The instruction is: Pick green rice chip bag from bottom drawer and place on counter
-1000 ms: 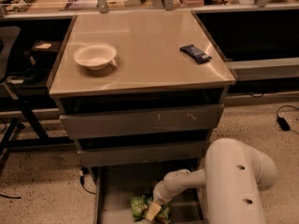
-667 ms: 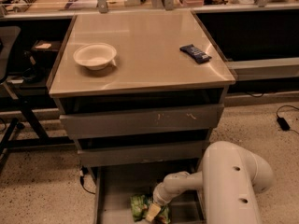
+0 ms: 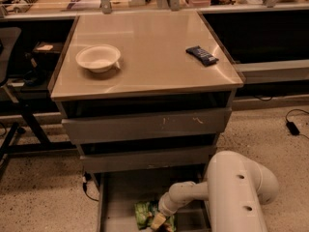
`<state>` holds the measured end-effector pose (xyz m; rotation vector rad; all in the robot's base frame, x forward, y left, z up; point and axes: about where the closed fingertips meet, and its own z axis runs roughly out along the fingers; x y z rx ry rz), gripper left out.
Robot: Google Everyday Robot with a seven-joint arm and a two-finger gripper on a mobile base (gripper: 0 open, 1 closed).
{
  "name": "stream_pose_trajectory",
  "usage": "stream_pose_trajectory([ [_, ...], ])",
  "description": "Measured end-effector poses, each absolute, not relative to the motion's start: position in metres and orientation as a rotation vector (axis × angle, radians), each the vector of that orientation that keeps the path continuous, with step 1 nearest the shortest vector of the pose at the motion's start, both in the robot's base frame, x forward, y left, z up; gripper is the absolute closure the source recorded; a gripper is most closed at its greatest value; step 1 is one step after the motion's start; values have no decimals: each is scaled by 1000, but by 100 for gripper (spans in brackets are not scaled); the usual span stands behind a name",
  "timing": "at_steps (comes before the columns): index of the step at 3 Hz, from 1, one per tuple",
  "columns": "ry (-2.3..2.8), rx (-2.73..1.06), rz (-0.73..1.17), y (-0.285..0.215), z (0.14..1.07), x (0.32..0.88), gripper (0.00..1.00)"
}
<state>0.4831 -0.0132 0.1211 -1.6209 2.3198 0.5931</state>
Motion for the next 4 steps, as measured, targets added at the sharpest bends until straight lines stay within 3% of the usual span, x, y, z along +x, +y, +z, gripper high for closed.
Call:
stream_pose_trajectory([
  [3,2320,-1621,593,-13,121,483,88],
  [4,2320,-1620,593,-13,123,483,100],
])
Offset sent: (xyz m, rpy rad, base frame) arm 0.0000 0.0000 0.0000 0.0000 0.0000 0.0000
